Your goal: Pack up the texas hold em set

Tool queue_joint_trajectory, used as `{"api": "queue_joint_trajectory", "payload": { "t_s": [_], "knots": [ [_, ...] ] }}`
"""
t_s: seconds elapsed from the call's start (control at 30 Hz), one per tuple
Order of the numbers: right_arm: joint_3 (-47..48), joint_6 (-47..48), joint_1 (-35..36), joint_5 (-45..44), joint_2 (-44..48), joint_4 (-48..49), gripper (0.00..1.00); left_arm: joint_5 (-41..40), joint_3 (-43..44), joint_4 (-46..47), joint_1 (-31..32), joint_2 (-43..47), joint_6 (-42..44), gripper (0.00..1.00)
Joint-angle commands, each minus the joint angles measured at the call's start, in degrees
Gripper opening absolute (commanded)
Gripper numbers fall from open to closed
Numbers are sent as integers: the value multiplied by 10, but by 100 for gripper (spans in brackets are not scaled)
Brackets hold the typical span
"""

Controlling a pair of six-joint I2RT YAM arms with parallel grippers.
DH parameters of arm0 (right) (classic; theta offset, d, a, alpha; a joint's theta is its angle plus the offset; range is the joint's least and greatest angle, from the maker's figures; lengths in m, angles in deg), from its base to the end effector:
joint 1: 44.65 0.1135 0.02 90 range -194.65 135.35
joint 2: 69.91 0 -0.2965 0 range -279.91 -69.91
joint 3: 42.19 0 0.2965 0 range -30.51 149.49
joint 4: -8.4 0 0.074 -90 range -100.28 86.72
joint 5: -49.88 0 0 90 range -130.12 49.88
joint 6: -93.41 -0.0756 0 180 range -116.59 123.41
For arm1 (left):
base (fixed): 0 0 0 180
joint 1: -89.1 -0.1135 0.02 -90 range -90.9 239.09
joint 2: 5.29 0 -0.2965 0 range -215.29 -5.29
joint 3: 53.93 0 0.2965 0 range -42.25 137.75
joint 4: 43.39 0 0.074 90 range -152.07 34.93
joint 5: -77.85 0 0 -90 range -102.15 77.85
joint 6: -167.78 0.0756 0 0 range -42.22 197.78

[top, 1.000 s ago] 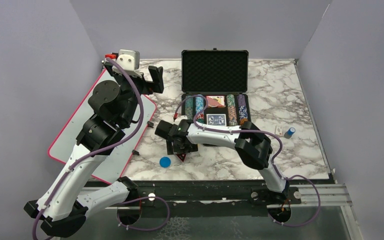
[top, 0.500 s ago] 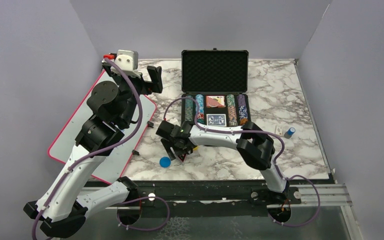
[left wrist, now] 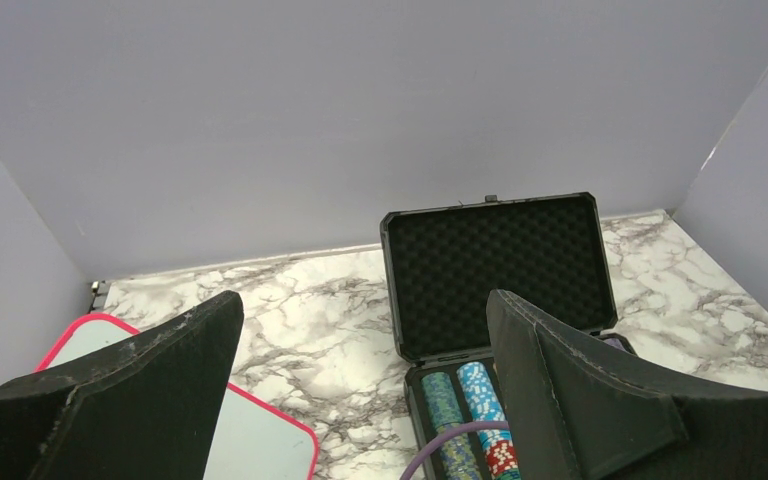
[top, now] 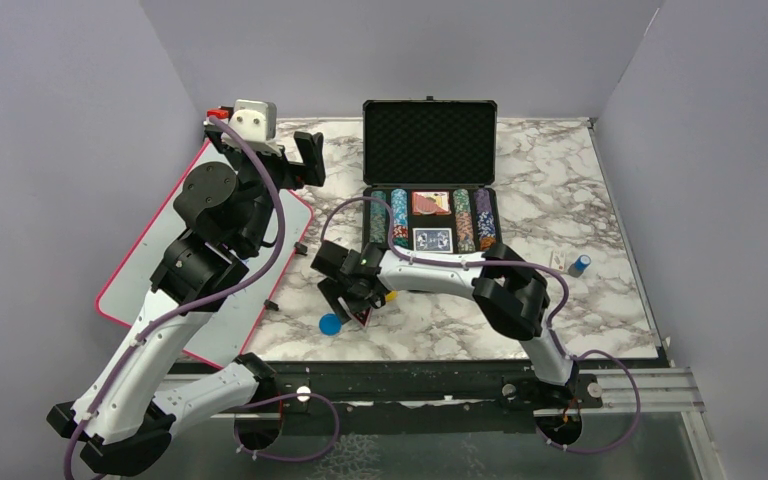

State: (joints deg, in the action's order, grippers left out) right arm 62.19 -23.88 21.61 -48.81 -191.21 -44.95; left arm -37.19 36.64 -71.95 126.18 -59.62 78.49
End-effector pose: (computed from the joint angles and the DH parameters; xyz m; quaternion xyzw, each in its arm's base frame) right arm 0.2149 0.4603 0.1406 -0.3154 0.9305 0.0734 0.1714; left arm 0.2008 -0.1116 0.5487 0.0537 0.6607 -0.0938 0.7428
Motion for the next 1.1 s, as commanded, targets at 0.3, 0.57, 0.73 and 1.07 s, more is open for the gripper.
{"api": "queue_joint_trajectory", "payload": {
  "t_s": [0.3, 0.57, 0.73, 1.07],
  "knots": [
    [4, 4, 1, -17, -28, -19, 75, -15, 3, -2, -1, 8, 4, 94],
    [6, -12, 0, -43, 20, -17, 58, -14, 3, -4, -1, 10, 3, 95],
    [1, -36, -18, -75, 82, -20, 58, -14, 2, -8, -1, 10, 1, 95],
    [-68, -85, -170, -111, 207, -35, 59, -6, -11, -15, -1, 12, -14, 94]
  ]
}}
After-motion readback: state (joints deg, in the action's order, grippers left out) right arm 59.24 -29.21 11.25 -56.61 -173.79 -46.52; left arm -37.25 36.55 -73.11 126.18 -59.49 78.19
